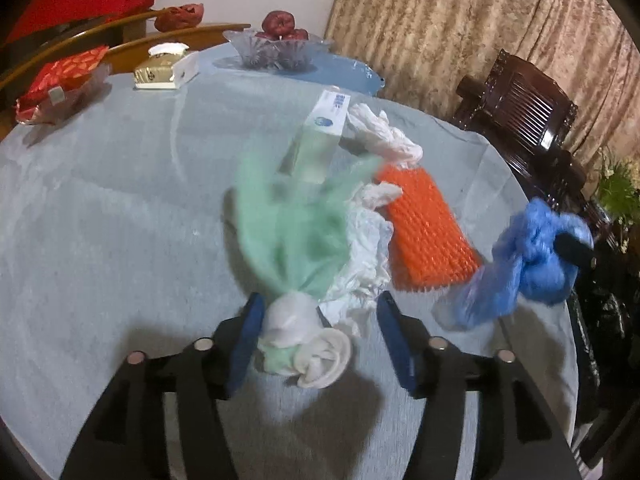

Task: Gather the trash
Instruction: 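Lift the green glove with the left gripper while the right gripper holds the blue bag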

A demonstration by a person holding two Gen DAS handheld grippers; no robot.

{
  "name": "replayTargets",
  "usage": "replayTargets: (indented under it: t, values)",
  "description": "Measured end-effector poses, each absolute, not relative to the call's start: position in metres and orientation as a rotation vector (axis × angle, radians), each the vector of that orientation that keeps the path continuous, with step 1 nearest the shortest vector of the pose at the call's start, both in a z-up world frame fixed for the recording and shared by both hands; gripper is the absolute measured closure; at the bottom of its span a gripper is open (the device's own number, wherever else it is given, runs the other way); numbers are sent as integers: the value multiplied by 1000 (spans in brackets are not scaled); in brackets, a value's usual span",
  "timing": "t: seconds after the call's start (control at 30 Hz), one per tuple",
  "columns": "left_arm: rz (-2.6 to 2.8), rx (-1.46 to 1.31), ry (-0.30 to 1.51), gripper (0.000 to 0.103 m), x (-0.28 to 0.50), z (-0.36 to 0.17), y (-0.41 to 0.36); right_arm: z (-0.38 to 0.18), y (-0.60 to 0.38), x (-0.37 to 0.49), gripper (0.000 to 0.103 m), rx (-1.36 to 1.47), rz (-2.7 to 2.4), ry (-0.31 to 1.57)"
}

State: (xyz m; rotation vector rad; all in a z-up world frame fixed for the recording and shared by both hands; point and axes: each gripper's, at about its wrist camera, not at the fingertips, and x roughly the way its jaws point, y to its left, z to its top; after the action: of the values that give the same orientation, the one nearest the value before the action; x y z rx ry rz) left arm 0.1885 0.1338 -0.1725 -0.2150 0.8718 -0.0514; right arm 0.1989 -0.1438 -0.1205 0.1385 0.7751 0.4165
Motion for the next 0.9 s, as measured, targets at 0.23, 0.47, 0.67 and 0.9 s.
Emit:
replayTargets:
  t: [0.23,0.47,0.67,0.9]
  values:
    - [-32,-223,856,31,206,-165,138,-124,-142,200,83,134,411,794]
    - [22,-222,832,30,201,-165,158,-128,-140,201,83,132,413,800]
    - [32,-218,850,35,212,-175,165,-131,-133,204,83,123,416,815]
    - [-49,-215,851,88,219,-173,158,-124,-123,205,83,70,427,803]
